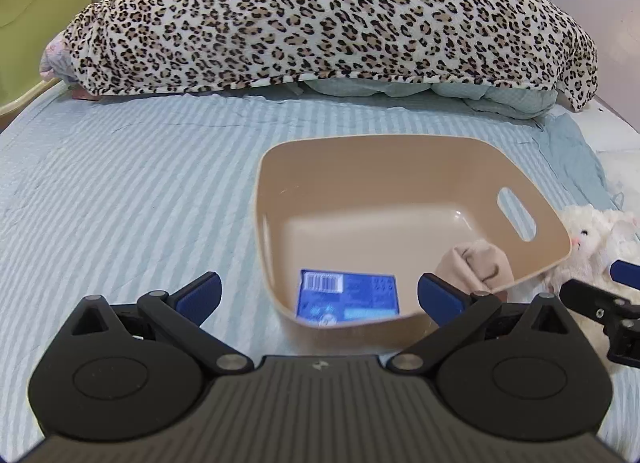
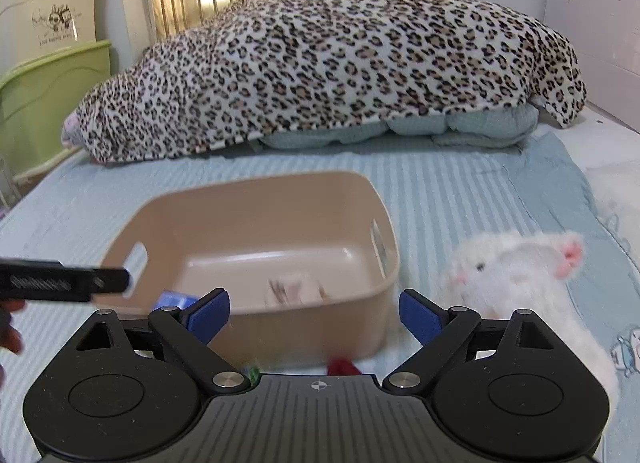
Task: Organize objects
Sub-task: 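Grasp the black cube box with the left gripper while the right grasps the red-hat plush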
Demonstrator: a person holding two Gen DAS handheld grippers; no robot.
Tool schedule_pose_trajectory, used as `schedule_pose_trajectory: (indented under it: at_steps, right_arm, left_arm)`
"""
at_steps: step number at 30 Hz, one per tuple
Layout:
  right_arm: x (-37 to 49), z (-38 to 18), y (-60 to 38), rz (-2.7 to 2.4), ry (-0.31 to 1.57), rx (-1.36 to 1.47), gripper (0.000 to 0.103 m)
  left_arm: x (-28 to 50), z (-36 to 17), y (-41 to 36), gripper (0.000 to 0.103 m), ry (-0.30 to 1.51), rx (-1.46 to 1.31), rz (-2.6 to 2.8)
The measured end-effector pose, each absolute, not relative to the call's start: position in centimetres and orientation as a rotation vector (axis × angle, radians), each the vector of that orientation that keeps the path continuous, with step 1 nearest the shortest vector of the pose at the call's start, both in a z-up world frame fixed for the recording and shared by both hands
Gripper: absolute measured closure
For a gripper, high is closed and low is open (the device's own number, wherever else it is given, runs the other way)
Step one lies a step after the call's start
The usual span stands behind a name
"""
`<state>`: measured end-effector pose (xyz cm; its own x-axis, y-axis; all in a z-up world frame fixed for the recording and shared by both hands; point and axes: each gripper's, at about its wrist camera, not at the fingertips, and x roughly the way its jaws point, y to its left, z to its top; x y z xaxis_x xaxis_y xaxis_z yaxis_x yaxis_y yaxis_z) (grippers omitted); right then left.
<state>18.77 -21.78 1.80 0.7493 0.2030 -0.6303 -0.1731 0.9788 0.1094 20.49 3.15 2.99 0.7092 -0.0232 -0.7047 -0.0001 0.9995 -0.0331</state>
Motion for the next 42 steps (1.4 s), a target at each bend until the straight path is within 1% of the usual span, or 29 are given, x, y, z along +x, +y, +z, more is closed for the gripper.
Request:
schedule_pose_trajectory:
  at_steps: [5, 12, 19, 29, 31, 34, 35, 36, 37, 38, 39, 40, 41, 42]
  right_arm:
    - [17.7, 0.5, -22.0, 0.222, 0.753, -0.003, 0.005]
    - [16.5, -1.8, -22.0, 0.259, 0.821, -0.082, 0.005]
    - [16.3, -3.4, -22.1, 0.281, 0.851, -0.139, 0.005]
    - [18.3, -5.6, -23.1, 0.287, 0.869, -0.093, 0.007]
    - [18.8, -6.1, -23.0, 0.286, 0.877, -0.098, 0.012]
    - [19.6, -6.9, -22.7, 0.281, 0.892, -0.116, 0.016]
    - [19.8, -7.1, -22.6, 0.276, 0.893, -0.126, 0.017]
    - [20.0, -7.3, -22.5, 0.271, 0.896, -0.134, 0.022]
    - [20.2, -7.5, -22.4, 0.268, 0.902, -0.138, 0.03]
    - [20.3, -7.6, -22.2, 0.26, 0.905, -0.143, 0.032]
    - [20.4, -7.6, -22.2, 0.255, 0.904, -0.148, 0.037]
    - [20.3, -7.6, -22.2, 0.251, 0.902, -0.151, 0.044]
    - [20.3, -7.6, -22.3, 0.245, 0.898, -0.153, 0.047]
    - [20.2, -7.6, -22.5, 0.238, 0.896, -0.153, 0.055]
  left_arm:
    - [18.3, 3.0, 4.4, 0.0, 0.799, -0.046, -0.02]
    - [16.8, 0.6, 5.6, 0.0, 0.863, -0.016, -0.002]
    - [16.6, -2.5, 6.4, 0.0, 0.944, -0.008, 0.015]
    - [17.4, -5.3, 6.8, 0.0, 1.026, -0.067, 0.026]
    - [17.5, -5.7, 6.5, 0.0, 1.028, -0.058, 0.023]
    - [17.8, -6.2, 6.2, 0.001, 1.033, -0.059, 0.02]
    - [17.9, -6.2, 6.2, 0.006, 1.037, -0.064, 0.021]
    - [18.0, -6.3, 6.3, 0.012, 1.043, -0.073, 0.02]
    - [18.1, -6.5, 6.4, 0.02, 1.057, -0.084, 0.017]
    - [18.3, -6.7, 6.5, 0.025, 1.072, -0.098, 0.012]
    - [18.4, -6.8, 6.6, 0.027, 1.083, -0.109, 0.01]
    - [18.4, -6.9, 6.7, 0.033, 1.088, -0.12, 0.002]
    - [18.4, -6.9, 6.7, 0.04, 1.089, -0.124, -0.006]
    - [18.4, -6.9, 6.7, 0.043, 1.089, -0.123, -0.014]
